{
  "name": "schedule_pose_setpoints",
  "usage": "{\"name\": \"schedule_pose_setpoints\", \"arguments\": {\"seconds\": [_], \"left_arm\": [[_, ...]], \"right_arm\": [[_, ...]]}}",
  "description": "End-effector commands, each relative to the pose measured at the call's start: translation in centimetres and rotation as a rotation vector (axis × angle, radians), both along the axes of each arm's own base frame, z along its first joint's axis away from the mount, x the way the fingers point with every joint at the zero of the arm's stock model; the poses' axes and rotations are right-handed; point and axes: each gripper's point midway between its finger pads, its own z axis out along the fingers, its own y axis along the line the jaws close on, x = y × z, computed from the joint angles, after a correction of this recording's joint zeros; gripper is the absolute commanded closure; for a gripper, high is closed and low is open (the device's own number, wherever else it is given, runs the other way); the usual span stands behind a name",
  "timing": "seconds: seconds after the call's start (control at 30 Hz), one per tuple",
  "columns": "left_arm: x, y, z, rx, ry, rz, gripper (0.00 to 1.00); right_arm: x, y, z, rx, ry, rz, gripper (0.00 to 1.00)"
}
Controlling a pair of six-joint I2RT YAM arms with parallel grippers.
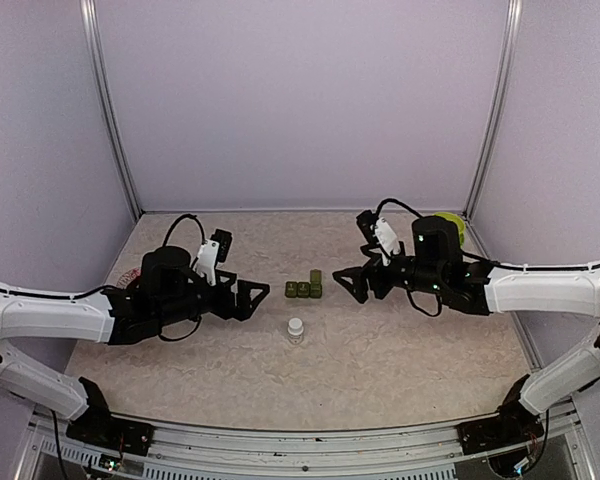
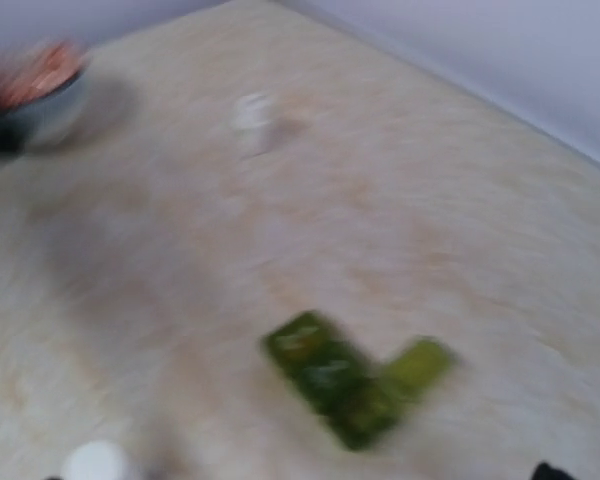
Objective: Sort the pills into containers
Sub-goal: Place the pill bottle at the center of the board, then pick up the pill bottle from the center of the board.
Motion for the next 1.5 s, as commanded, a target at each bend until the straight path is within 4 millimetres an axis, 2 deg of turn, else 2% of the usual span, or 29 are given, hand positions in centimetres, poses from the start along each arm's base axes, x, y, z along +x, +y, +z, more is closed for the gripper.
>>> {"name": "schedule_pose_setpoints", "arguments": {"seconds": [0.0, 0.17, 0.33, 0.43, 0.6, 0.87, 1.03, 1.2, 1.47], "left_arm": [[-1.5, -3.3, 0.3, 0.116, -0.096, -0.14, 0.01], [-2.5, -5.8, -1.2, 0.195, -0.086, -0.225, 0.01], [-2.4, -6.9, -2.1, 0.217, -0.074, -0.244, 0.01], [-2.3, -7.1, -2.2, 0.226, -0.078, -0.248, 0.01], [-2.1, -7.3, -3.5, 0.286, -0.056, -0.256, 0.01], [-2.9, -8.1, -5.5, 0.32, -0.001, -0.326, 0.01], [-2.1, -8.0, -7.0, 0.378, 0.018, -0.298, 0.01], [-1.7, -8.3, -8.4, 0.415, 0.041, -0.297, 0.02], [-1.2, -9.0, -9.6, 0.44, 0.053, -0.313, 0.19]], "right_arm": [[-0.7, -1.5, 1.4, 0.117, 0.077, 0.003, 0.0], [-1.2, -2.4, 0.9, 0.053, 0.052, 0.005, 0.0], [-1.0, -4.2, 1.8, 0.137, 0.027, -0.095, 0.0], [-0.2, -5.2, 1.7, 0.16, 0.049, -0.185, 0.0], [0.1, -4.8, 0.4, 0.116, 0.124, -0.189, 0.0], [0.2, -4.9, -0.6, 0.078, 0.084, -0.179, 0.0], [1.0, -4.8, -1.8, 0.021, 0.119, -0.206, 0.0], [-0.3, -3.7, -1.4, 0.047, 0.109, -0.108, 0.0], [-0.7, -4.1, -0.8, 0.06, 0.077, -0.098, 0.0]]}}
